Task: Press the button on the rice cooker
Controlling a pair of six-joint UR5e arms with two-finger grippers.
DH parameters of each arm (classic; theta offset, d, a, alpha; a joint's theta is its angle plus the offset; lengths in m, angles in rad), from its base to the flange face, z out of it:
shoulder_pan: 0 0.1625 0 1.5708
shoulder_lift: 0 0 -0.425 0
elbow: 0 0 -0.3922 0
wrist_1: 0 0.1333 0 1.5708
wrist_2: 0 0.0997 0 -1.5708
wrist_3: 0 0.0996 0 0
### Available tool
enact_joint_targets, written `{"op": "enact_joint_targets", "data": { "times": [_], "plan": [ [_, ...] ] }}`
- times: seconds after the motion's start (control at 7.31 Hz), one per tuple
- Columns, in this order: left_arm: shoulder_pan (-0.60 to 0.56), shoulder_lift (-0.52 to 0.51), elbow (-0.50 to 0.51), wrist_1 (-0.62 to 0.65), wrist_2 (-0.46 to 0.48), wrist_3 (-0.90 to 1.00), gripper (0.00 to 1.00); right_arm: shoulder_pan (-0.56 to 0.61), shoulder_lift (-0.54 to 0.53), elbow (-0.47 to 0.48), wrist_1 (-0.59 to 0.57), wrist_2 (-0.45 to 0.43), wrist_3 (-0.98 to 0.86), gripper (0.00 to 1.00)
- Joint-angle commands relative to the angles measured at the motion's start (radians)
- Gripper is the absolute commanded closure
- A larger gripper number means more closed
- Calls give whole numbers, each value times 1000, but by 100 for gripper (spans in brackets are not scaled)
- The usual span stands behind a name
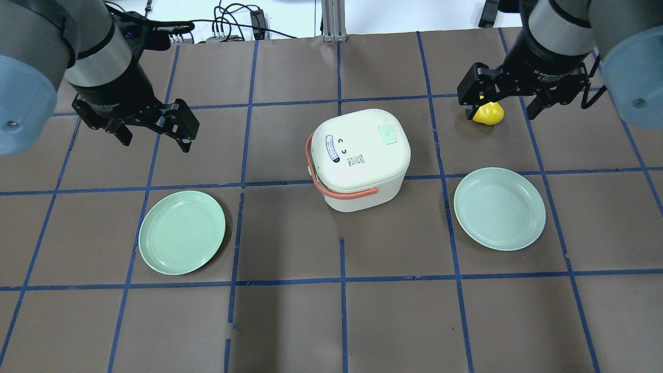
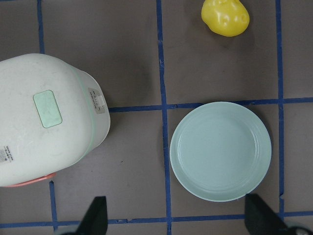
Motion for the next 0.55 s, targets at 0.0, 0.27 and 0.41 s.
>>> {"op": "enact_joint_targets", "data": {
  "times": [0.0,0.27,0.41],
  "plan": [
    [0,0,0,0,0,0,0,0,-7,2,2,2,-1,0],
    [0,0,0,0,0,0,0,-2,-8,4,0,1,-11,0],
    [0,0,0,0,0,0,0,-2,-5,1,-1,2,-14,23]
  ]
}}
